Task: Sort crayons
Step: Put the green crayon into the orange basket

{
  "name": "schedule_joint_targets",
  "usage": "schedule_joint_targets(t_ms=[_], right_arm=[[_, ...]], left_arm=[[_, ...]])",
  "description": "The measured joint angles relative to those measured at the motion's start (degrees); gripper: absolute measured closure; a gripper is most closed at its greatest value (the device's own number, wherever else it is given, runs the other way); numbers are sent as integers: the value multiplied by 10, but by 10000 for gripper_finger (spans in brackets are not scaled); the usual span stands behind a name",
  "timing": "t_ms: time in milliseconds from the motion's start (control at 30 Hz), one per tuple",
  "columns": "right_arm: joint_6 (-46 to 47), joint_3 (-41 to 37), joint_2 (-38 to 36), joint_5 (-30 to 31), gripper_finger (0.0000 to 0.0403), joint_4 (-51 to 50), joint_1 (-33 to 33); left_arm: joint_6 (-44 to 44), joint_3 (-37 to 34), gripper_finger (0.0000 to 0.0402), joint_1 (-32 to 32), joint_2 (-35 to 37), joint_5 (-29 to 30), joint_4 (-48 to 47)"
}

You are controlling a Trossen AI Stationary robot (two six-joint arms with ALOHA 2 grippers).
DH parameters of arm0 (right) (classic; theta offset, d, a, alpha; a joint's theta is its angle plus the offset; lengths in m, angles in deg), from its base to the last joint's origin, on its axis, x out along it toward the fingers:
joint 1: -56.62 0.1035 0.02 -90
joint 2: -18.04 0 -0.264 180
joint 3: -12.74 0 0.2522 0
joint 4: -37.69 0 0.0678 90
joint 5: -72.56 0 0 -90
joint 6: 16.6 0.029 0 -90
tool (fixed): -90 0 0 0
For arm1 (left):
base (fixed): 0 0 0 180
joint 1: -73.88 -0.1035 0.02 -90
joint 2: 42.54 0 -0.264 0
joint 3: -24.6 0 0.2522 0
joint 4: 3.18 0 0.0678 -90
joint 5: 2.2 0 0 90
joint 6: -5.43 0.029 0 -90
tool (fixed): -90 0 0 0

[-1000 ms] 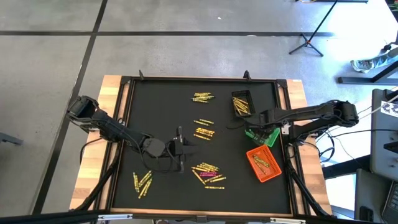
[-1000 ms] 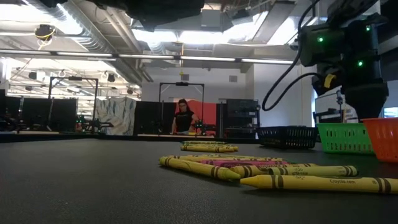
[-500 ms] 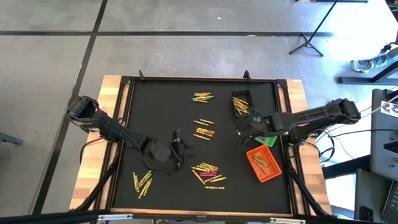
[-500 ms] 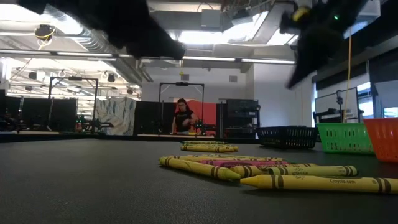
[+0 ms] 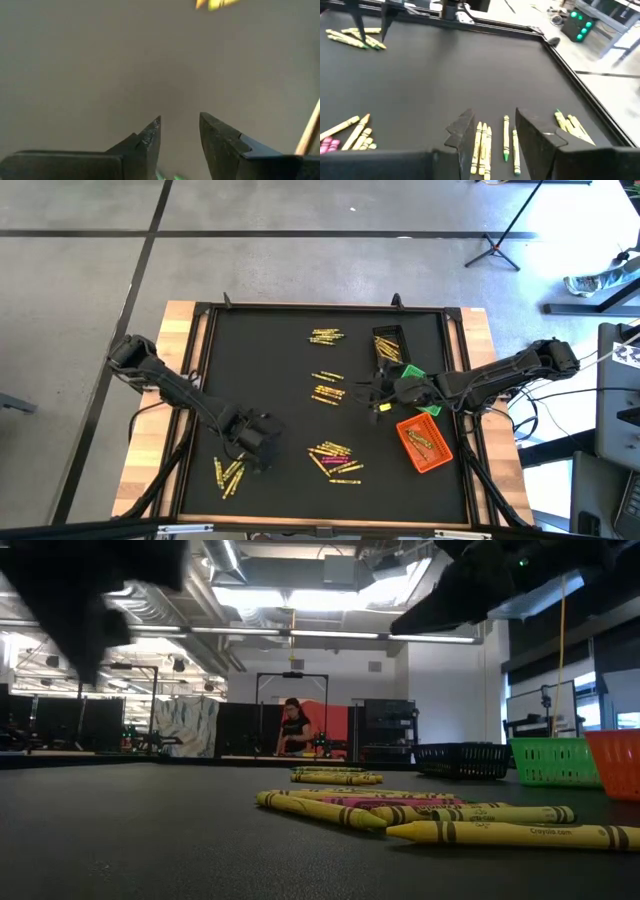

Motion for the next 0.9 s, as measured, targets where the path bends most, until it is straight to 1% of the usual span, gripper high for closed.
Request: schedule_joint_targets(t_ms=[167,233,300,367,467,567,700,733,800,900], right_arm=[[-54,6,0,-23,265,15,0],[-86,8,0,-23,265,44,0],[-117,8,0,-23,265,75,0],[-131,9,0,-29,265,94,0],[-147,9,0,-54,265,95,0],[-166,9,0,-58,265,98,0],[-179,9,0,-58,265,129,0],[-180,9,0,-59,265,133,0],[-185,9,0,-67,265,135,0],[-187,9,0,-68,265,136,0]], left_arm=[[-177,-41,283,60,0,-53,-9],[-256,-56,283,85,0,-91,-6],[-332,-60,283,113,0,-116,-6],[-408,-60,283,146,0,-118,-2],[-521,-60,283,187,0,-116,-2],[-623,-60,283,225,0,-108,1],[-710,-60,283,263,-2,-48,-10],[-722,-60,283,267,-4,-44,-15],[-728,-61,283,270,-9,-52,-29],[-728,-68,283,270,-12,-82,-53]])
